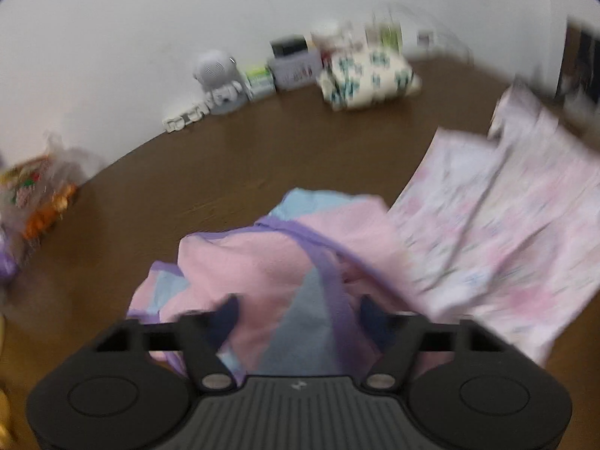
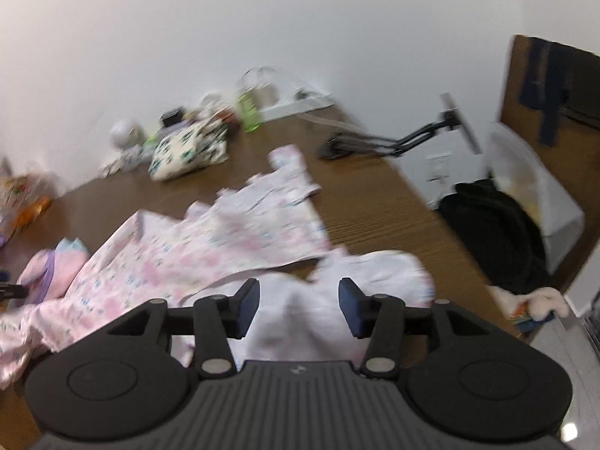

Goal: Fold clothes

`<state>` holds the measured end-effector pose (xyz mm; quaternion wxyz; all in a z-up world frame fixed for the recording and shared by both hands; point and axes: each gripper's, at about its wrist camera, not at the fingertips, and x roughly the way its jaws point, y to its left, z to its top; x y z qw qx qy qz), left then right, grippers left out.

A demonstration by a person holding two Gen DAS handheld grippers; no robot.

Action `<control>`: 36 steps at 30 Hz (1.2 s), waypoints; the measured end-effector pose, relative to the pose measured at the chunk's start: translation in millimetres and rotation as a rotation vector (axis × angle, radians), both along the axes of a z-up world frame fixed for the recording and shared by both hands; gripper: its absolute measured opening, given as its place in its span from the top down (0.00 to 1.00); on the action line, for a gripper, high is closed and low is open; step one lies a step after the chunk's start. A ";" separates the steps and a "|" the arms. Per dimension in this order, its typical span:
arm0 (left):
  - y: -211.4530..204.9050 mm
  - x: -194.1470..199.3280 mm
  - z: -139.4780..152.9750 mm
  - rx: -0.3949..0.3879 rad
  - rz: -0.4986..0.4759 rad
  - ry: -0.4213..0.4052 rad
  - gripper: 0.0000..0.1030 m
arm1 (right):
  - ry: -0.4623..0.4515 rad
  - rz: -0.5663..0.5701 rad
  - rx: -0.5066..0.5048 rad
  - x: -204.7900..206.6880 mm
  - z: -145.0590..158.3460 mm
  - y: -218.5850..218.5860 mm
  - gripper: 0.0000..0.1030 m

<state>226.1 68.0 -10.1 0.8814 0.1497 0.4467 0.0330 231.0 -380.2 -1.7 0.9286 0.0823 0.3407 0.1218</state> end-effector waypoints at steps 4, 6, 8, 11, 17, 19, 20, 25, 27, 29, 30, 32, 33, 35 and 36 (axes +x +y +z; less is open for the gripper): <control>37.6 21.7 -11.1 -0.010 0.043 0.025 0.95 | 0.037 0.064 0.031 12.0 -10.9 23.4 0.60; 59.1 33.2 -12.5 0.007 0.094 0.003 0.95 | 0.061 0.074 0.009 17.8 -17.1 32.5 0.65; 84.1 46.5 -14.7 0.019 0.168 -0.015 0.95 | 0.116 0.069 0.020 25.7 -26.6 34.6 0.69; 118.7 66.4 -21.1 0.064 0.264 -0.039 0.95 | 0.118 0.054 0.038 27.2 -32.3 33.1 0.72; 154.3 90.1 -31.8 0.143 0.364 -0.114 0.90 | 0.105 0.048 0.013 23.5 -33.5 36.4 0.72; 157.0 88.0 -24.1 0.100 0.370 -0.138 0.55 | 0.119 0.040 0.029 24.7 -31.7 34.6 0.71; 154.8 81.7 -16.6 0.073 0.361 -0.164 0.46 | 0.127 0.036 0.039 25.3 -30.6 33.4 0.71; 104.6 33.8 14.8 0.090 0.143 -0.223 0.28 | 0.089 0.116 0.051 16.8 -18.0 46.2 0.70; 78.8 23.1 18.1 0.021 0.019 -0.166 0.28 | 0.070 0.194 0.053 15.4 -12.2 60.7 0.70; 51.9 12.6 20.7 -0.059 -0.106 -0.099 0.28 | 0.056 0.266 0.044 17.8 -7.8 79.6 0.70; 38.6 10.0 19.1 -0.087 -0.158 -0.066 0.28 | 0.050 0.306 0.032 21.2 -5.6 93.3 0.70; 13.5 9.9 11.3 -0.095 -0.233 -0.012 0.32 | 0.035 0.385 -0.004 28.8 -1.4 123.1 0.70; 1.6 11.0 6.4 -0.086 -0.259 0.010 0.34 | 0.024 0.424 -0.028 33.0 0.4 138.6 0.70; -18.3 14.9 -4.6 -0.064 -0.293 0.050 0.35 | 0.036 0.496 -0.066 41.8 0.3 166.2 0.70; -25.6 16.4 -11.2 -0.042 -0.295 0.072 0.36 | 0.054 0.527 -0.080 45.7 -1.1 177.1 0.70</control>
